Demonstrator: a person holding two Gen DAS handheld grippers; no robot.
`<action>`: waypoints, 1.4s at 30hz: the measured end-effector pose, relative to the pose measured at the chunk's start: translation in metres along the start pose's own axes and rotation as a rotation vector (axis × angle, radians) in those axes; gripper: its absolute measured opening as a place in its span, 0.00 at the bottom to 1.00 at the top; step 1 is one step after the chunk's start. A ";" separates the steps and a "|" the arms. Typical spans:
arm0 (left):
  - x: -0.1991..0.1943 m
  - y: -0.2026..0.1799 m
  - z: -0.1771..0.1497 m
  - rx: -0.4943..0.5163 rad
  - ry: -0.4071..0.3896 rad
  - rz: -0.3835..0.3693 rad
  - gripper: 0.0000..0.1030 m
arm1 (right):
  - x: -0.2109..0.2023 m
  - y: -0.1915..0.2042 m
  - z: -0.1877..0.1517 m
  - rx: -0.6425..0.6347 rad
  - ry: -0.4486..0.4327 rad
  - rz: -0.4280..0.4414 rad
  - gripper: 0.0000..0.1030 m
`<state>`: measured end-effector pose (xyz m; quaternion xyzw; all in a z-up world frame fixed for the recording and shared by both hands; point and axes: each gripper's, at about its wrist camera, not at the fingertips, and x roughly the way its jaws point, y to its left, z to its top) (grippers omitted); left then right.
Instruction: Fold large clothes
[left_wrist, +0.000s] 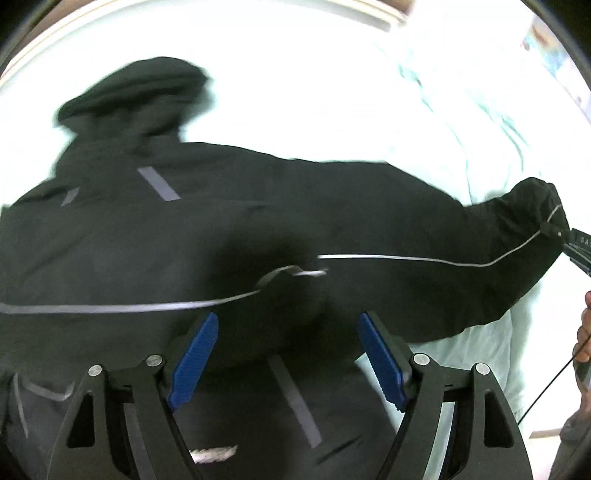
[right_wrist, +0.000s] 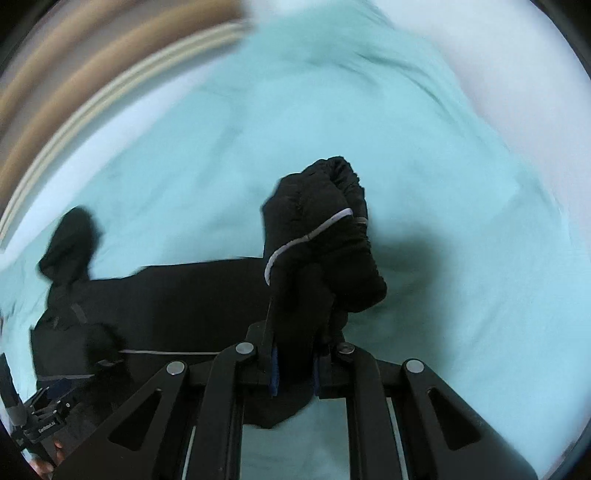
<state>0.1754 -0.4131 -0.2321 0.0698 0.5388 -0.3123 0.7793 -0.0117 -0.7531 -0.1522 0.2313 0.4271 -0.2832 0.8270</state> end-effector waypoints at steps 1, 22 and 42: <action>-0.013 0.017 -0.006 -0.028 -0.015 0.016 0.77 | -0.007 0.022 0.000 -0.032 -0.010 0.027 0.14; -0.146 0.224 -0.061 -0.343 -0.162 0.286 0.77 | 0.016 0.472 -0.117 -0.630 0.091 0.301 0.14; -0.144 0.271 -0.074 -0.411 -0.147 0.320 0.77 | 0.139 0.560 -0.222 -0.761 0.370 0.306 0.17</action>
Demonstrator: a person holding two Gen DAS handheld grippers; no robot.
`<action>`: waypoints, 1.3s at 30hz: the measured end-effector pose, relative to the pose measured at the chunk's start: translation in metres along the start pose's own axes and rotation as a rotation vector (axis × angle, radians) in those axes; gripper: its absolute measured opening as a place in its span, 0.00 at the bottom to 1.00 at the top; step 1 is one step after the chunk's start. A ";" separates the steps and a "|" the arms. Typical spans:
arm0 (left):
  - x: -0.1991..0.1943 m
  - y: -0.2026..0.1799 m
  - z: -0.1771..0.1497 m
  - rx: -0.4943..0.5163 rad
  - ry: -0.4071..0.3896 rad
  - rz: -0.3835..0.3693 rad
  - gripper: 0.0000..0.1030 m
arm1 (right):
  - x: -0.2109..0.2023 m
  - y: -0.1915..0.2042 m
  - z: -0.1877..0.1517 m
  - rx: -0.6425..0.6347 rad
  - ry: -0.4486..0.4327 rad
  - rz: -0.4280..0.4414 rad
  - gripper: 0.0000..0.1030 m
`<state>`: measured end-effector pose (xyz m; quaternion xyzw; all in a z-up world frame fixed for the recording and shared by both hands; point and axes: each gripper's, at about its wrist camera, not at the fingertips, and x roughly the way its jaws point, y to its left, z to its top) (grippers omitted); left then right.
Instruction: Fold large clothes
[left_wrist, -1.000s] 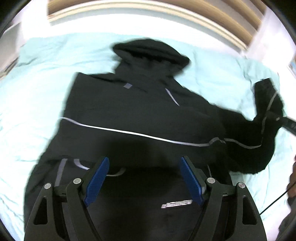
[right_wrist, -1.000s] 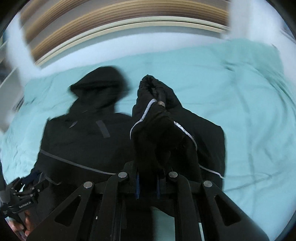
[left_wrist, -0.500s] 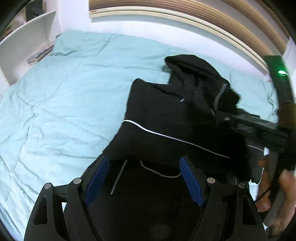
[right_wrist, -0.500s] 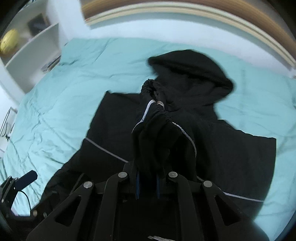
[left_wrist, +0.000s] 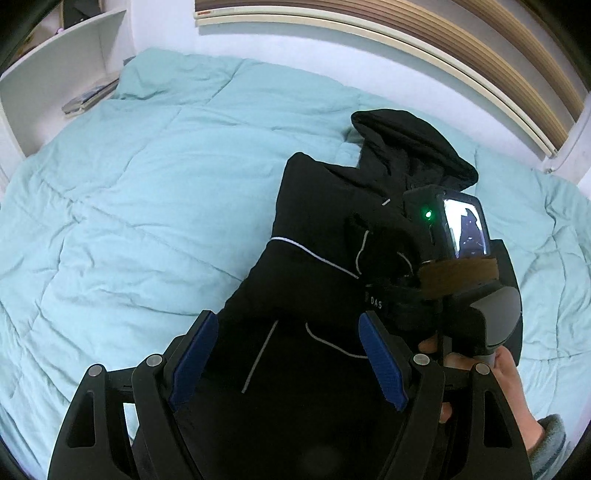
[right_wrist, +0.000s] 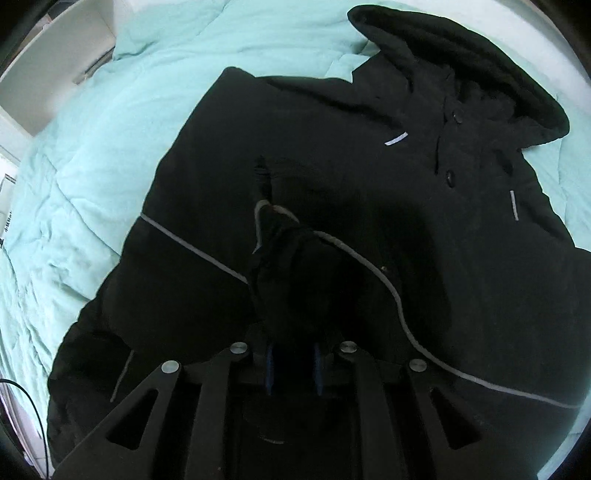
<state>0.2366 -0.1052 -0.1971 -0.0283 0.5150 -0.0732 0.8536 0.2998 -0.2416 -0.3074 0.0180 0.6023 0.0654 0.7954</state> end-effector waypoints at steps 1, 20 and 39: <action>0.000 0.000 0.000 -0.001 0.002 -0.003 0.77 | 0.001 0.000 0.000 -0.001 0.002 0.003 0.18; 0.063 -0.007 0.039 0.069 0.027 -0.289 0.77 | -0.116 -0.158 -0.091 0.222 -0.127 -0.066 0.47; 0.091 -0.023 0.085 -0.002 0.002 -0.404 0.19 | -0.123 -0.205 -0.121 0.320 -0.115 -0.041 0.47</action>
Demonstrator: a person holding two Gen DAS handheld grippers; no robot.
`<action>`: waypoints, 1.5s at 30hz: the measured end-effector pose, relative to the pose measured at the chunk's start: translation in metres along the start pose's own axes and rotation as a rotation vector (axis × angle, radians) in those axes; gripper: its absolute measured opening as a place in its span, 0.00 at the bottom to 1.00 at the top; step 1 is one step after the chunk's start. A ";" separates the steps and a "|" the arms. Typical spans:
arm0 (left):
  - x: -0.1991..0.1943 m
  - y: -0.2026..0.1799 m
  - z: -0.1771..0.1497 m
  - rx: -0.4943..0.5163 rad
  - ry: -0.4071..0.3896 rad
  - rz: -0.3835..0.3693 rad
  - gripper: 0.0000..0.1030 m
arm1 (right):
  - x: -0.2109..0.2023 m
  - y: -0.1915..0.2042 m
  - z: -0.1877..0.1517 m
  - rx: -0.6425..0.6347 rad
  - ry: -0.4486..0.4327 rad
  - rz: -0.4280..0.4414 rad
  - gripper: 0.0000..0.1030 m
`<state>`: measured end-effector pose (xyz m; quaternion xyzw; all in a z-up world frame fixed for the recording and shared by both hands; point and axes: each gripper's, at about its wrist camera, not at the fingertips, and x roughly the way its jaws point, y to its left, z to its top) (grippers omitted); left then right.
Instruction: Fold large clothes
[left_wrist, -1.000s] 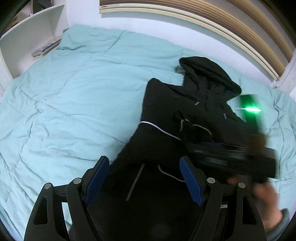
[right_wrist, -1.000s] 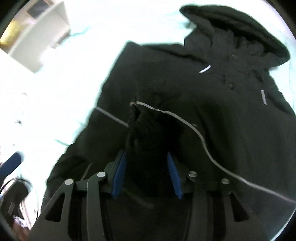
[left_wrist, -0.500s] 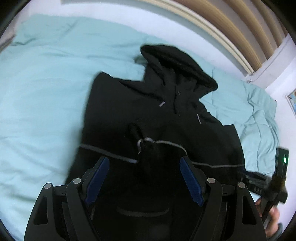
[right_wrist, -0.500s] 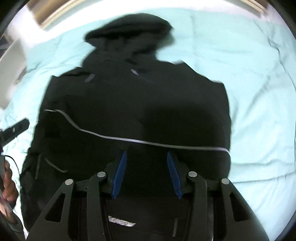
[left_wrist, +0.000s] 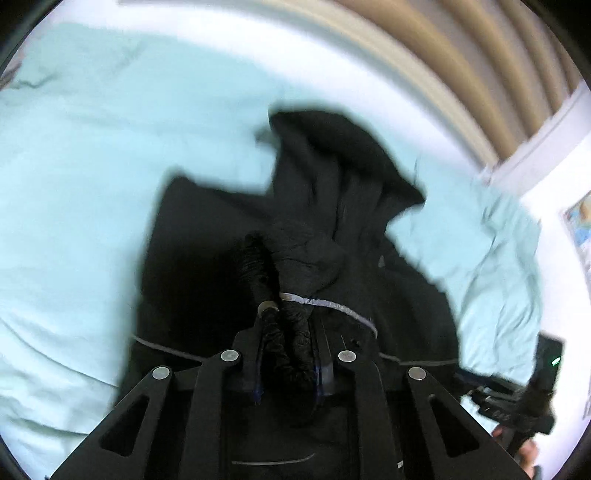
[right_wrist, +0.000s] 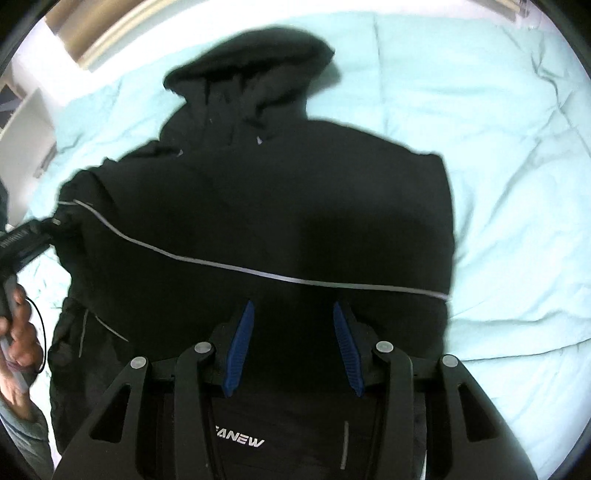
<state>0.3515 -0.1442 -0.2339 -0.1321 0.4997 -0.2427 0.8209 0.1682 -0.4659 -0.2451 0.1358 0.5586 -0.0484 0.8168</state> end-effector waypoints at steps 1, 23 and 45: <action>-0.010 0.005 0.003 -0.010 -0.023 -0.002 0.19 | -0.006 -0.002 0.001 0.000 -0.014 0.002 0.47; -0.020 0.052 -0.021 -0.020 -0.015 0.114 0.53 | 0.034 0.016 0.012 -0.059 0.032 -0.140 0.48; 0.041 -0.009 -0.036 0.173 0.137 0.158 0.62 | 0.051 0.029 0.034 -0.033 0.020 -0.079 0.48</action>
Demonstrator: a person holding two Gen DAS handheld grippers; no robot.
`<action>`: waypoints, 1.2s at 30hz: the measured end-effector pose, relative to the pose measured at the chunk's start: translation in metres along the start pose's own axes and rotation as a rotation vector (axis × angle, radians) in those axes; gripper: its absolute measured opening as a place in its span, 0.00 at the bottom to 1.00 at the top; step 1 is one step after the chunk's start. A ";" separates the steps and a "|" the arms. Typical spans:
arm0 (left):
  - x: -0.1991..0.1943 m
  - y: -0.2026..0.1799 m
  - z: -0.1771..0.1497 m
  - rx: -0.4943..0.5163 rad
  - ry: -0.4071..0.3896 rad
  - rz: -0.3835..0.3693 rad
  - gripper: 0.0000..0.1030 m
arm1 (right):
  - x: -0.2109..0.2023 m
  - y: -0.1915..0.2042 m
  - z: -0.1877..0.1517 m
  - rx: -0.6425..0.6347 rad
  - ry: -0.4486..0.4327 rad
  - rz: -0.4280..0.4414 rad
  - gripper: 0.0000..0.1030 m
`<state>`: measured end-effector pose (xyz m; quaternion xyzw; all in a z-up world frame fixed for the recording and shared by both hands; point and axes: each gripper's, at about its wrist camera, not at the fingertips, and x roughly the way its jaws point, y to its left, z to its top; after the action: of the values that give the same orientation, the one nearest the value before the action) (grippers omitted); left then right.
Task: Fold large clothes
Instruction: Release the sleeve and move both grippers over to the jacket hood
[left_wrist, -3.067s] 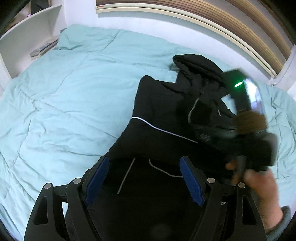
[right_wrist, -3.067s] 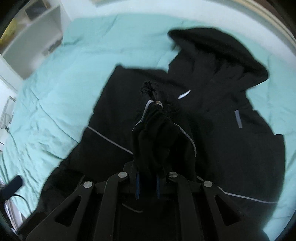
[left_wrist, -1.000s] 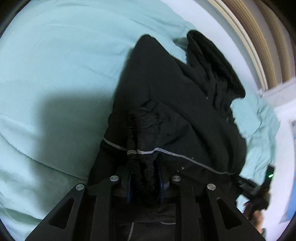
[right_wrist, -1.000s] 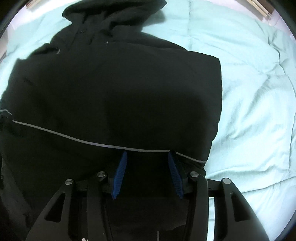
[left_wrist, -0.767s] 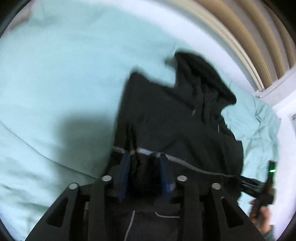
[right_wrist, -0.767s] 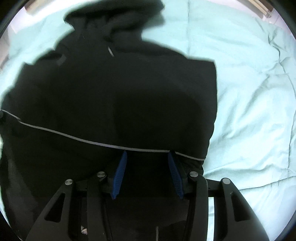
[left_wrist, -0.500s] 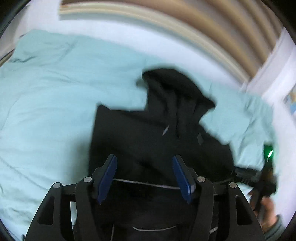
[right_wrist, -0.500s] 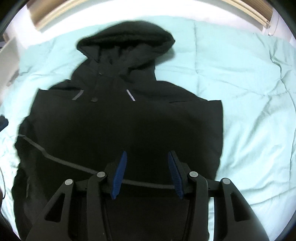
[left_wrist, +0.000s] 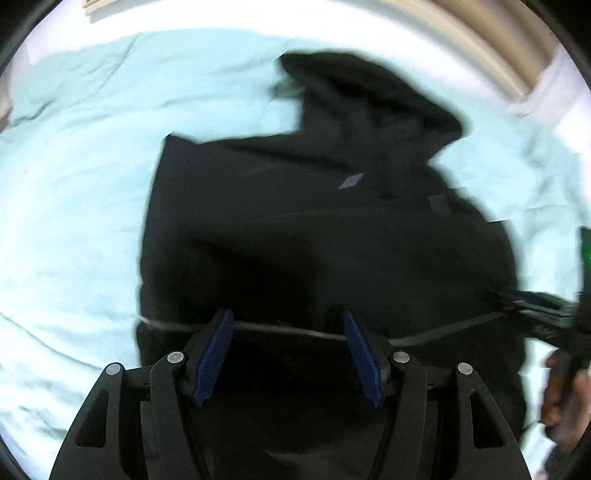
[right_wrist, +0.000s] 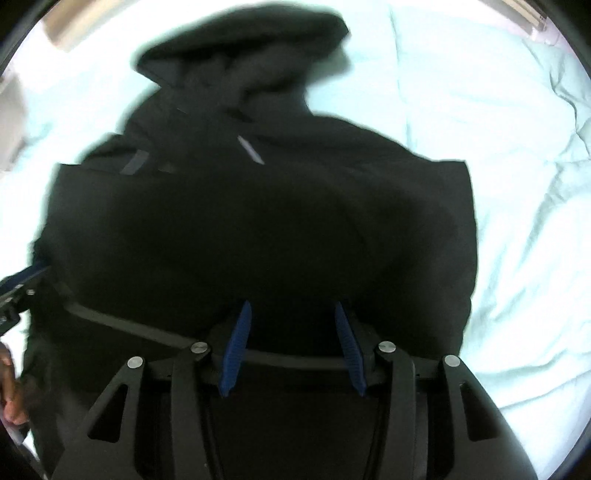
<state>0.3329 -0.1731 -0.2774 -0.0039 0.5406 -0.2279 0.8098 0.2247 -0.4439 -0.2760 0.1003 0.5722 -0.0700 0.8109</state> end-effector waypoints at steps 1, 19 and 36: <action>-0.006 -0.002 -0.004 -0.008 -0.011 -0.031 0.62 | -0.011 0.003 -0.007 -0.015 -0.026 0.010 0.48; 0.007 -0.005 0.000 -0.079 0.127 0.027 0.66 | 0.000 0.004 -0.021 -0.043 0.164 -0.018 0.49; 0.006 0.011 0.196 0.020 -0.134 -0.005 0.67 | -0.039 -0.037 0.155 0.141 -0.192 0.023 0.49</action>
<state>0.5111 -0.2125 -0.2040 -0.0124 0.4830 -0.2347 0.8435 0.3445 -0.5179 -0.1920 0.1565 0.4844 -0.1101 0.8537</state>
